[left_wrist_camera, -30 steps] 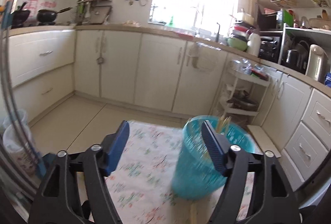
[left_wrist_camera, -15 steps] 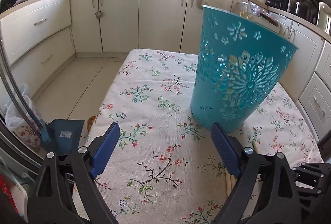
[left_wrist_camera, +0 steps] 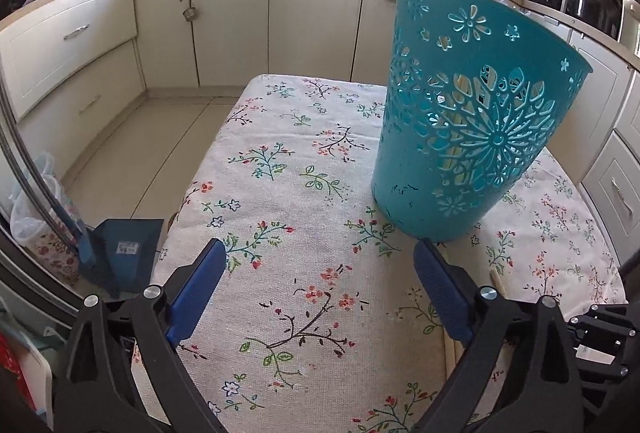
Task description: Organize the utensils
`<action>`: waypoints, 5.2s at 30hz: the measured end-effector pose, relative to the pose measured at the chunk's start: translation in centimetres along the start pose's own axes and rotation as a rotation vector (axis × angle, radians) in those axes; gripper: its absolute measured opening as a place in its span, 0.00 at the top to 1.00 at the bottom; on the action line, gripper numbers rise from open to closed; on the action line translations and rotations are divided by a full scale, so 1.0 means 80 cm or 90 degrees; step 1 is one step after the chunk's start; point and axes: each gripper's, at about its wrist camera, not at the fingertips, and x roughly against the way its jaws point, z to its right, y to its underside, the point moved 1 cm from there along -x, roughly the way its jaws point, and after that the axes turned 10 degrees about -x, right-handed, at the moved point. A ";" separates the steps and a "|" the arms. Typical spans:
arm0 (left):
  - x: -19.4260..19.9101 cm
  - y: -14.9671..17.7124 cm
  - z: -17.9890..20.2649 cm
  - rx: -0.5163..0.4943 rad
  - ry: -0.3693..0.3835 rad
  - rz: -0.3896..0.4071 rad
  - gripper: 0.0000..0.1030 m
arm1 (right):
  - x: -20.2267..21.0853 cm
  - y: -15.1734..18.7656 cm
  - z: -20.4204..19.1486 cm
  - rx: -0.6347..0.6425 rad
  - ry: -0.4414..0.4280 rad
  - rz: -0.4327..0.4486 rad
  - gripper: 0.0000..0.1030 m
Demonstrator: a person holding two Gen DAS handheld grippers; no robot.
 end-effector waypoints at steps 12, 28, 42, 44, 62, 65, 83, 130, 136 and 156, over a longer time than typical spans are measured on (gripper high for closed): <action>-0.004 0.000 -0.001 0.004 -0.005 -0.013 0.10 | 0.051 0.003 0.025 -0.150 -0.171 0.021 0.94; -0.004 0.000 -0.001 0.007 -0.010 -0.012 0.10 | 0.205 -0.159 -0.008 -0.165 -0.337 0.322 0.94; -0.002 0.003 -0.009 0.027 0.004 0.000 0.10 | 0.126 -0.265 -0.026 -0.203 -0.143 0.434 0.94; -0.002 0.004 -0.009 0.029 0.006 0.001 0.10 | 0.111 -0.262 -0.023 -0.198 -0.133 0.410 0.93; -0.001 0.005 -0.012 0.038 0.001 0.001 0.10 | 0.173 -0.182 -0.012 -0.160 -0.154 0.407 0.77; 0.000 0.005 -0.012 0.039 0.001 0.002 0.10 | 0.181 -0.145 -0.010 -0.158 -0.143 0.393 0.76; 0.000 0.004 -0.014 0.043 0.003 0.002 0.10 | -0.010 -0.036 -0.027 -0.162 -0.060 0.067 0.78; -0.022 0.011 0.105 -0.181 0.096 -0.098 0.79 | 0.001 -0.016 0.059 -0.171 -0.066 0.055 0.91; -0.017 0.015 0.119 -0.194 0.114 -0.101 0.95 | 0.004 -0.013 0.062 -0.178 -0.079 0.054 0.89; 0.047 0.022 0.097 -0.199 0.163 -0.080 0.95 | 0.004 -0.014 0.070 -0.182 -0.095 0.054 0.87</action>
